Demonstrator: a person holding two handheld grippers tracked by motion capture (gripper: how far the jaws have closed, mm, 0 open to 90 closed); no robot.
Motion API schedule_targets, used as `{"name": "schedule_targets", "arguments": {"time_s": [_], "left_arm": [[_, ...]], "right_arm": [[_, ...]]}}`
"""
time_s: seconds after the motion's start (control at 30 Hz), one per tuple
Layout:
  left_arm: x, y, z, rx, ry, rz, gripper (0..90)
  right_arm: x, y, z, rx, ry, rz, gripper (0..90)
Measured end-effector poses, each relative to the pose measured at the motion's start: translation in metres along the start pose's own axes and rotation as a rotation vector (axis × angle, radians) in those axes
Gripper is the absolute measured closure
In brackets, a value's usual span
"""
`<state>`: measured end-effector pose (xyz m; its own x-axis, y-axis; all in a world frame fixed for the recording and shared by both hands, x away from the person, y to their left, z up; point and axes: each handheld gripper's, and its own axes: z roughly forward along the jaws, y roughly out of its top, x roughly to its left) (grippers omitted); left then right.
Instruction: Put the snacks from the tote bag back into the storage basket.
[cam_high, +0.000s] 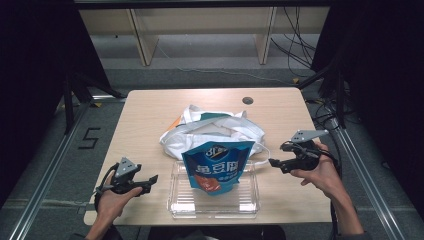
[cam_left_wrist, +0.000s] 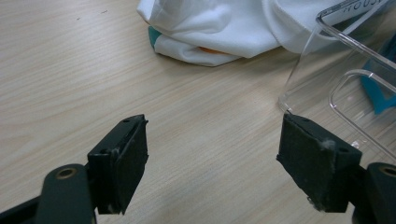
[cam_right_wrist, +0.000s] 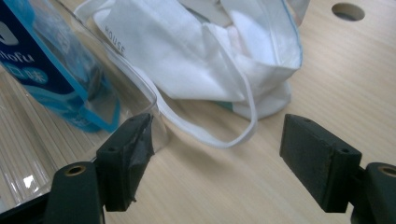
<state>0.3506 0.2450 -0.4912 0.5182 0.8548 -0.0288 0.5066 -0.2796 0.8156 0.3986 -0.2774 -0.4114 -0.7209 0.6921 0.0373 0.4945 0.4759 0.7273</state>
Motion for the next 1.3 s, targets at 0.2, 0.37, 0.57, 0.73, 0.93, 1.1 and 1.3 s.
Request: {"name": "schedule_targets", "arguments": {"time_s": [0.2,0.37,0.57,0.73,0.93,1.1,1.3], "left_arm": [[0.002,0.001,-0.002,0.023,0.004,0.025,23.5],[0.001,-0.001,-0.004,0.014,-0.002,0.021,23.5],[0.002,-0.001,-0.004,-0.013,-0.003,0.010,23.4],[0.001,-0.002,-0.003,-0.014,-0.001,-0.005,23.4],[0.000,-0.002,-0.003,-0.015,0.001,0.000,22.0],[0.001,-0.002,-0.003,-0.016,0.003,-0.003,21.2],[0.001,-0.002,-0.002,-0.010,0.004,0.002,20.9]], "right_arm": [[0.001,-0.008,0.011,-0.007,-0.004,0.018,25.1],[-0.002,-0.016,0.016,0.001,-0.009,0.042,24.6],[-0.003,-0.025,0.014,-0.004,-0.027,0.044,24.4],[-0.001,-0.035,0.012,-0.028,-0.045,0.069,23.7],[0.001,-0.048,0.012,-0.035,-0.049,0.121,22.9],[0.003,-0.055,0.014,-0.031,-0.049,0.127,22.1],[0.007,-0.064,0.014,-0.061,-0.068,0.132,19.0]]}}
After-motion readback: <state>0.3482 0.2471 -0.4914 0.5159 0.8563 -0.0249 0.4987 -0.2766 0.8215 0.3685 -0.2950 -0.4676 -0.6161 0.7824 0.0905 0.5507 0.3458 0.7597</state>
